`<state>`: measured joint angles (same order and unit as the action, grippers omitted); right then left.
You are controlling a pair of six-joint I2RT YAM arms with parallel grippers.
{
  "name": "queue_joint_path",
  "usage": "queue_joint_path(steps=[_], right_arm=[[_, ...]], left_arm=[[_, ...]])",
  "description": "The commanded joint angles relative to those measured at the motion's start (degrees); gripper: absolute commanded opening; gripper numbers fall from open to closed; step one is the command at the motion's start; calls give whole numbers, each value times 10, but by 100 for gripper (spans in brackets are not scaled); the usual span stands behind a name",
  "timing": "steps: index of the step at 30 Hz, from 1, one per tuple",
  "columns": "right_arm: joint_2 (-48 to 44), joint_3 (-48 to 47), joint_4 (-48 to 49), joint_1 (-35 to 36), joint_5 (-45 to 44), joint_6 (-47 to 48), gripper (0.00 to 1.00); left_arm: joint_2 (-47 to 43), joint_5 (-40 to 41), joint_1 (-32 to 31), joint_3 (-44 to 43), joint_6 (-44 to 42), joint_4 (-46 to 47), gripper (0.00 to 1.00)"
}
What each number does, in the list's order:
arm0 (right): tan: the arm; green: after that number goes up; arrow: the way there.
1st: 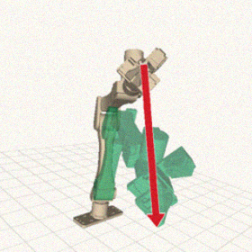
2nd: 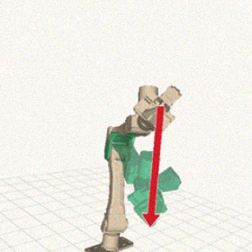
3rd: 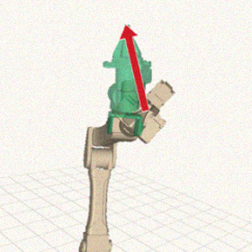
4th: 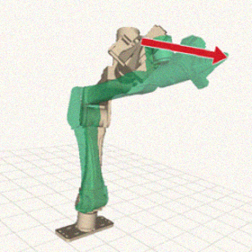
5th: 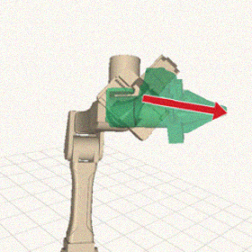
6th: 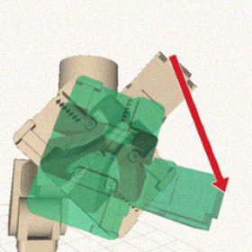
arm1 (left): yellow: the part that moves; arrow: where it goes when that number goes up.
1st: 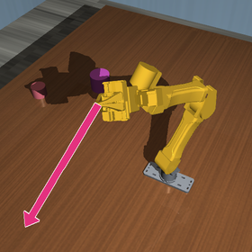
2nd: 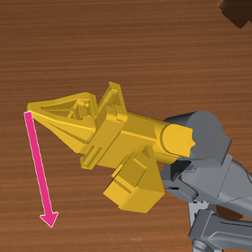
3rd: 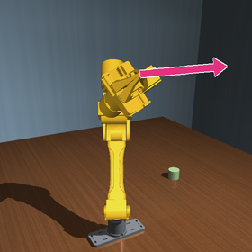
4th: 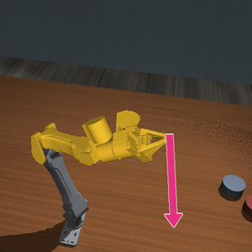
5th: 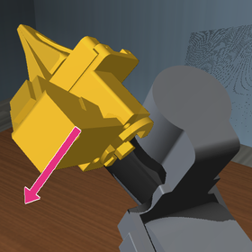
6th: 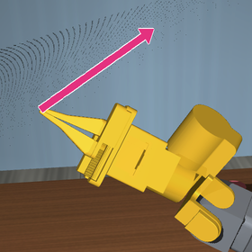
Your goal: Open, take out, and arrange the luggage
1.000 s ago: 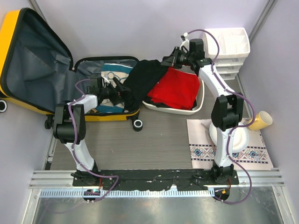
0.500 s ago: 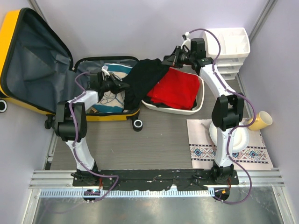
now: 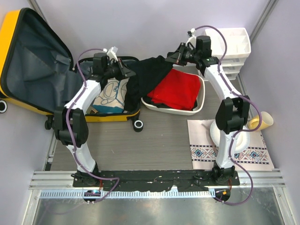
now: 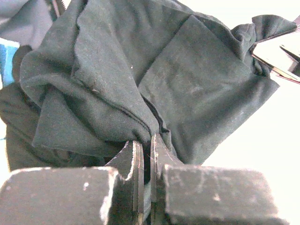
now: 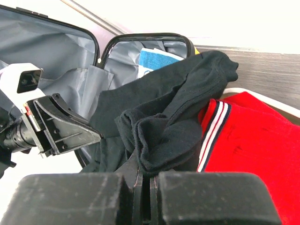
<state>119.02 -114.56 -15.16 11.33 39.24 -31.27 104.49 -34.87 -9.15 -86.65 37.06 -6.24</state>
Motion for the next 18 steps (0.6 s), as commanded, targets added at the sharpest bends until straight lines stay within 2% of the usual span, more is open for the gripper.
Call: queue_joint_path(steps=[1, 10, 15, 16, 18], right_arm=[[-105, 37, 36, -29, -1, 20, 1], [-231, 188, 4, -94, -33, 102, 1], [-284, 347, -2, -105, -70, 203, 1], [-292, 397, 6, -106, -86, 212, 1], [-292, 439, 32, -105, -104, 233, 1]], left_arm=[[-14, 6, -22, -63, -63, -32, 0], [79, 3, -94, -199, -103, -70, 0], [151, 31, -123, -256, -151, -111, 0], [179, 33, -125, -262, -147, -112, 0], [205, 49, -126, -282, -141, -119, 1]])
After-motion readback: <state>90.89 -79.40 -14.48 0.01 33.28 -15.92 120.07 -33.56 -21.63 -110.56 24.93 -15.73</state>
